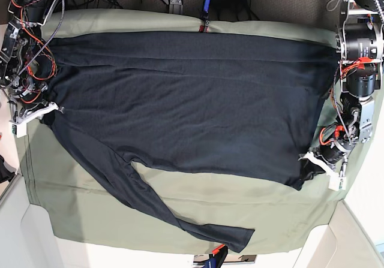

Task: Fold the T-shirt properly
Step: 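Grasp the shirt hem corners with both grippers, then fold the hem up over the body toward the collar with both grippers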

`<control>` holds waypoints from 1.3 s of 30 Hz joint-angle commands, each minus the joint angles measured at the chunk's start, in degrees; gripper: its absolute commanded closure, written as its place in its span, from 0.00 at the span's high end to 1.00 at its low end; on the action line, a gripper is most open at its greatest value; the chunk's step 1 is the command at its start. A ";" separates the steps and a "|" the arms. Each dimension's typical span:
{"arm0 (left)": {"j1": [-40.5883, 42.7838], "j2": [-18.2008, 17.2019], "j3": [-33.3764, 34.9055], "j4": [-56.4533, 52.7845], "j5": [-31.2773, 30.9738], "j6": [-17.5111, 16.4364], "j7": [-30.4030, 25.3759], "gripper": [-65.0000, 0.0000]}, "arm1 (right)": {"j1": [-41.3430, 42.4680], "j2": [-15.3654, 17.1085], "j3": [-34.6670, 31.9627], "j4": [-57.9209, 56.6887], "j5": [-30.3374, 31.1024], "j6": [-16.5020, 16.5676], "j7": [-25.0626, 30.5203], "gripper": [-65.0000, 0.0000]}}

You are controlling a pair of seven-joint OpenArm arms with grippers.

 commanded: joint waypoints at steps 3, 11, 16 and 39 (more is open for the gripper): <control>-1.81 -0.94 -0.22 0.72 -0.07 -1.30 -1.75 0.00 | 1.20 0.83 0.15 3.37 0.81 1.25 1.70 0.00; 0.85 -3.08 -0.22 3.32 1.36 -1.30 -2.27 0.00 | -1.40 0.85 0.72 10.03 0.81 3.58 -1.86 0.00; 10.29 -6.80 -0.24 15.02 1.62 -1.30 -2.89 0.00 | -7.45 0.83 1.99 16.76 0.85 3.56 -1.44 0.00; 49.64 -10.16 -18.34 49.29 6.10 -1.30 -6.51 0.00 | -22.01 0.85 11.32 22.21 7.45 5.73 -0.48 0.00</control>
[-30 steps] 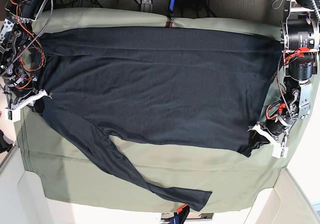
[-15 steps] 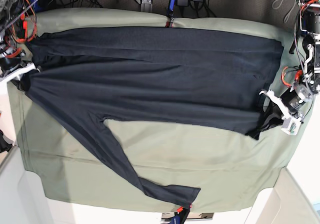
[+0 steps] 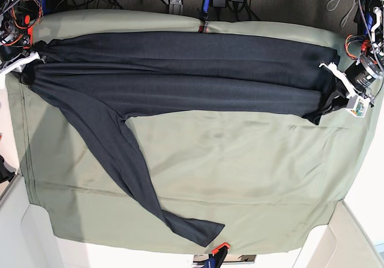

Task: Fold the T-shirt properly
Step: 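Fold the hem up over the body toward the collar with both grippers, then grasp the hanging sleeve with the right gripper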

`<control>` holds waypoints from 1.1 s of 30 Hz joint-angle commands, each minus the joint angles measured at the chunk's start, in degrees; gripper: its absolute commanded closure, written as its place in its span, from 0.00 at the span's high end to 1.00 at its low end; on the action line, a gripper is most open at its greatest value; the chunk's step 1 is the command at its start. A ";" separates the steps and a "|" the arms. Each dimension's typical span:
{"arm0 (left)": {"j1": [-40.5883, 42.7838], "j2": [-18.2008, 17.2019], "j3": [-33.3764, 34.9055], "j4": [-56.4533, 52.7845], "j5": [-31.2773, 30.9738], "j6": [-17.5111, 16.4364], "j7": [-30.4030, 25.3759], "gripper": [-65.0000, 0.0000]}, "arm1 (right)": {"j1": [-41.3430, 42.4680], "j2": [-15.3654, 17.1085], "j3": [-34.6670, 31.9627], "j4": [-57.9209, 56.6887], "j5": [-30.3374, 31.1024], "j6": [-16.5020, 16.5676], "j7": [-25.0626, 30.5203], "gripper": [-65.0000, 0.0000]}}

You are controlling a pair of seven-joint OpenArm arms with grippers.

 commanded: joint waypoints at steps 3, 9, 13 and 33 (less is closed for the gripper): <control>1.84 -1.33 -0.79 0.85 -0.68 -0.19 -0.44 0.00 | -1.05 0.96 0.66 1.42 0.85 -0.13 1.33 0.00; 3.23 -0.59 -0.79 0.87 -1.84 -0.19 5.29 0.00 | -1.97 0.96 0.76 1.46 0.85 -0.13 -0.31 0.00; 3.19 -0.39 -0.79 0.87 -4.83 -0.19 6.03 0.00 | -2.08 0.94 0.74 1.46 0.94 -0.13 -0.24 0.00; 2.40 -0.44 -0.81 1.73 -11.72 -0.19 19.89 0.40 | 10.05 -0.52 0.98 1.79 9.22 -0.04 -0.02 0.51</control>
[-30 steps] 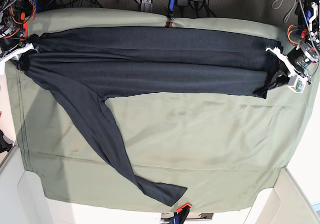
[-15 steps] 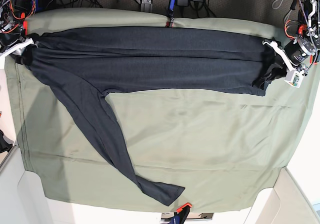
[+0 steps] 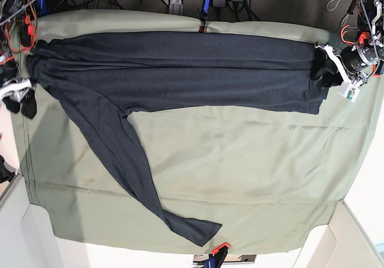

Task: Fold the T-shirt properly
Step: 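Grasp the hanging sleeve with the right gripper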

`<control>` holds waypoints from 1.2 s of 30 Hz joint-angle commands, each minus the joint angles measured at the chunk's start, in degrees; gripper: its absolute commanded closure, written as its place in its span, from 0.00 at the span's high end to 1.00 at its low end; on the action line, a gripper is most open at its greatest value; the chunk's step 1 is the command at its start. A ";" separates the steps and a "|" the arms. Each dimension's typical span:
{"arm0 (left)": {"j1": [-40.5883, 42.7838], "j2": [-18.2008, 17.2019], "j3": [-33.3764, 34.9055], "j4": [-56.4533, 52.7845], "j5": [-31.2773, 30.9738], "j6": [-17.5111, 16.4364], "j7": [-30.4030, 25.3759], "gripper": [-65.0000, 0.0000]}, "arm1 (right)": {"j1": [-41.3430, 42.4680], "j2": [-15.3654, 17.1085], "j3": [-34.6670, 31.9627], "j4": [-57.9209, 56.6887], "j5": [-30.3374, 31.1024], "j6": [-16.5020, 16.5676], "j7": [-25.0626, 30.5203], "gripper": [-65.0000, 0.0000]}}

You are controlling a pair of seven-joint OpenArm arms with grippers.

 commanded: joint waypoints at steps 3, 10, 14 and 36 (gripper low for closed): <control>-0.37 -1.29 -0.70 2.58 -1.60 -0.10 -0.81 0.40 | 4.79 0.07 -2.67 1.16 0.28 0.48 0.50 0.51; -0.33 -1.29 -0.68 7.56 -1.70 -0.10 1.84 0.40 | 13.60 -2.27 -18.64 1.09 -9.90 -1.42 1.25 0.51; -0.33 -1.29 -0.68 8.04 -2.32 -0.10 3.04 0.40 | 17.11 -5.64 -27.91 -0.46 -19.93 -5.05 2.78 0.51; -0.35 -1.29 -2.73 8.13 -3.98 -0.10 2.80 0.49 | 24.11 -8.28 -35.80 -27.12 -30.18 -13.46 12.02 0.20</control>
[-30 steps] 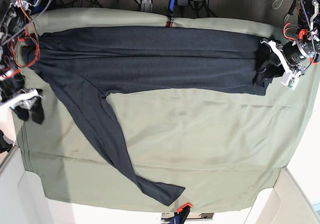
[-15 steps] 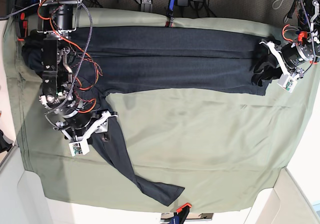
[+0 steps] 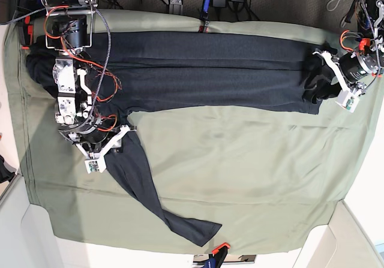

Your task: Fold the T-shirt properly

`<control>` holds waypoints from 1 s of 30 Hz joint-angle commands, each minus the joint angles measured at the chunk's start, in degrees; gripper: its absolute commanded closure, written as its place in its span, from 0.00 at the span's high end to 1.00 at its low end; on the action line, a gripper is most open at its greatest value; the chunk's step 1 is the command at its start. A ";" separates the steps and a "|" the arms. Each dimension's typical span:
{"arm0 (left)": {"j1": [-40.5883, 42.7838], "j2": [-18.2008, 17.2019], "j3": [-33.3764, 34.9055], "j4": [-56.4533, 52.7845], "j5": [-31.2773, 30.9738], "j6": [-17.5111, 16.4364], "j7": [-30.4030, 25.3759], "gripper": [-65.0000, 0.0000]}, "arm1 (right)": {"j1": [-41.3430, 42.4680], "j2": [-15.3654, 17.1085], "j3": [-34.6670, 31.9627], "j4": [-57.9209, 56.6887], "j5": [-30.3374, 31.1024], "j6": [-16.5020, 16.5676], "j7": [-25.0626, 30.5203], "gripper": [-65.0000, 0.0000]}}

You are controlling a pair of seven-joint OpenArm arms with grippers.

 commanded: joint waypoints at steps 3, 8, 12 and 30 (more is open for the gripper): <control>-0.28 -1.29 -3.74 1.03 -2.97 -0.08 -1.20 0.49 | 1.64 0.11 0.11 0.92 0.39 1.70 1.16 0.00; -0.28 -1.29 -8.63 1.55 -7.89 -0.08 1.55 0.49 | -0.13 -0.20 0.11 4.22 2.47 6.32 0.68 0.00; -0.24 -1.27 -9.29 1.75 -10.40 -0.08 3.80 0.49 | -4.15 -0.22 0.11 11.39 5.25 7.45 0.11 0.00; -0.13 -1.27 -9.29 6.82 -12.37 -0.08 3.89 0.49 | -34.67 1.42 0.11 48.00 24.92 17.14 -10.43 0.00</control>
